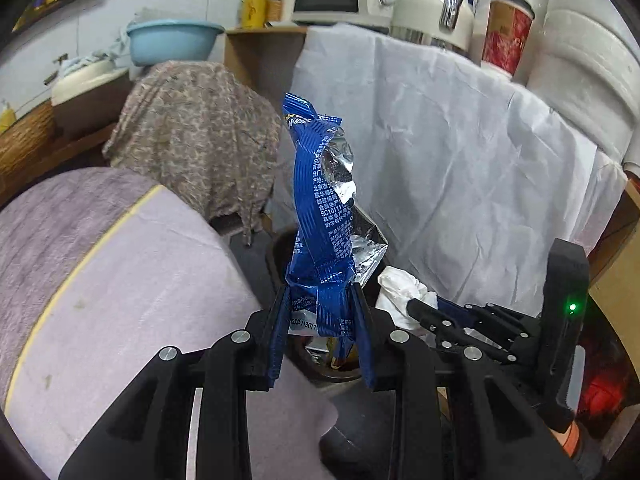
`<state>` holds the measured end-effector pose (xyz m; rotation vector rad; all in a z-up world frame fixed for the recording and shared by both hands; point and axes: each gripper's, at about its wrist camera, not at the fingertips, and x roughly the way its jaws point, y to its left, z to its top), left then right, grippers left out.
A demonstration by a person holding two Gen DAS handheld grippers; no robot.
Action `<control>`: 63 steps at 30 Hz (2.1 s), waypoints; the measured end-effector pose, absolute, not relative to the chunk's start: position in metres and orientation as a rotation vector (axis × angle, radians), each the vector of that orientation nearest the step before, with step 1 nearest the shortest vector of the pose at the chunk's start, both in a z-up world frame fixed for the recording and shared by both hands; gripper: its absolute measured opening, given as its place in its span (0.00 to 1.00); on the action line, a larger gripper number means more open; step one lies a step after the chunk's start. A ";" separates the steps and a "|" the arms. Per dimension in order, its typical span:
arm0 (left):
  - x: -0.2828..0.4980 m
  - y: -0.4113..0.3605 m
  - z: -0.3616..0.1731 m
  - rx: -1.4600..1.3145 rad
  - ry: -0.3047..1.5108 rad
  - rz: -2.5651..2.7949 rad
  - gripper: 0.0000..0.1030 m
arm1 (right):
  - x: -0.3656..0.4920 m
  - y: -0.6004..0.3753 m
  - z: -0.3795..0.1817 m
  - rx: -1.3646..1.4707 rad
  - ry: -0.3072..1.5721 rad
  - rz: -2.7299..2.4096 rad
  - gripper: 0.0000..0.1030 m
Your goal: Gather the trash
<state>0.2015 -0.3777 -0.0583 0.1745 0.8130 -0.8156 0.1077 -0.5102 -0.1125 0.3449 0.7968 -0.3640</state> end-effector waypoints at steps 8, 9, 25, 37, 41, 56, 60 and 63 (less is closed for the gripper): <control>0.216 -0.435 -0.102 0.224 0.932 -0.807 0.29 | 0.124 -0.542 -0.168 0.414 0.883 -0.396 0.17; 0.217 -0.441 -0.108 0.237 0.941 -0.807 0.29 | 0.125 -0.544 -0.173 0.422 0.892 -0.394 0.17; 0.221 -0.466 -0.123 0.304 0.965 -0.834 0.31 | 0.108 -0.549 -0.199 0.475 0.890 -0.477 0.58; 0.214 -0.444 -0.111 0.296 0.917 -0.841 0.68 | 0.076 -0.544 -0.174 0.301 0.853 -0.673 0.70; 0.209 -0.432 -0.103 0.288 0.888 -0.846 0.72 | 0.068 -0.544 -0.169 0.297 0.854 -0.694 0.71; 0.162 -0.337 -0.046 0.187 0.712 -0.868 0.95 | 0.061 -0.485 -0.121 0.229 0.788 -0.688 0.77; 0.143 -0.297 -0.025 0.208 0.601 -0.808 0.95 | 0.061 -0.449 -0.091 0.209 0.725 -0.629 0.83; 0.133 -0.262 -0.013 0.195 0.536 -0.754 0.95 | 0.058 -0.417 -0.064 0.166 0.648 -0.584 0.91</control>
